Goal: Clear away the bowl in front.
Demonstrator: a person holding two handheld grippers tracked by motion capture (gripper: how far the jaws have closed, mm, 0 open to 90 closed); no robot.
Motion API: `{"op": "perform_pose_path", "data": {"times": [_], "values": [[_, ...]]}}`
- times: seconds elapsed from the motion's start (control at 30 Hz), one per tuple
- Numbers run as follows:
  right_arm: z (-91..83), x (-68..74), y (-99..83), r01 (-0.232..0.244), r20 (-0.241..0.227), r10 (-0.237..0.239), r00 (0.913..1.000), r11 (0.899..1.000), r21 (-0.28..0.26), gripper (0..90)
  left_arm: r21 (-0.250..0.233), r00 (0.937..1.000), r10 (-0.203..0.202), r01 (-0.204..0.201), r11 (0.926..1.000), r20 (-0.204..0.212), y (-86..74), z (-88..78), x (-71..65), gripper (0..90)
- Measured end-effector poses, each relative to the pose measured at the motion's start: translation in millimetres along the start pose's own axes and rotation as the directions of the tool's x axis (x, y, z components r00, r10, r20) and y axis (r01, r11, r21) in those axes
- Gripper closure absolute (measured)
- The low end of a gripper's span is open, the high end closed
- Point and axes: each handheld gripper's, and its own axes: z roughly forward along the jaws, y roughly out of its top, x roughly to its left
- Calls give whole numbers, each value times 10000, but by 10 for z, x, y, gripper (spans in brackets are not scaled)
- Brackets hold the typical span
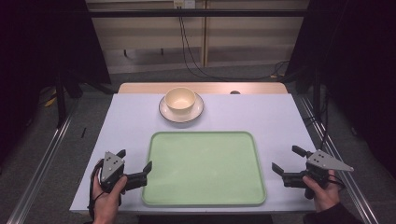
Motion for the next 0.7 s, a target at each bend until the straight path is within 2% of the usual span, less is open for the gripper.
{"op": "perform_pose_path", "data": {"times": [0.03, 0.2, 0.27, 0.33, 0.57, 0.67, 0.7], "values": [[-4, -2, 0, 5, -26, -5, 10000, 10000, -1, 0, -8, 10000, -16, 16, 10000, 70, -1, 5, 8, 21], [5, -2, -3, -3, -69, 4, 10000, 10000, 40, 0, -21, 9999, -45, 44, 10000, -107, 3, -7, 5, 19], [2, -2, -4, 6, -151, -5, 9999, 10000, 90, 0, -27, 10000, -68, 68, 10000, 36, 1, -2, 5, 18], [-5, -6, -1, -72, -126, 72, 9999, 10000, 28, 0, 32, 9999, -102, 102, 9999, 45, 4, -1, 4, 17], [11, -8, -5, 122, -34, -121, 9999, 9999, 85, 0, -35, 10000, -44, 45, 10000, 1, 5, -11, -14, 17], [15, -5, -7, 91, -62, -91, 9999, 9999, 109, 0, -55, 9998, -109, 110, 9999, 190, 9, -5, -20, 17], [15, -6, -7, 100, -67, -99, 9999, 9999, 108, 1, -22, 9999, -14, 14, 10000, 117, 14, -9, -23, 17]]}}
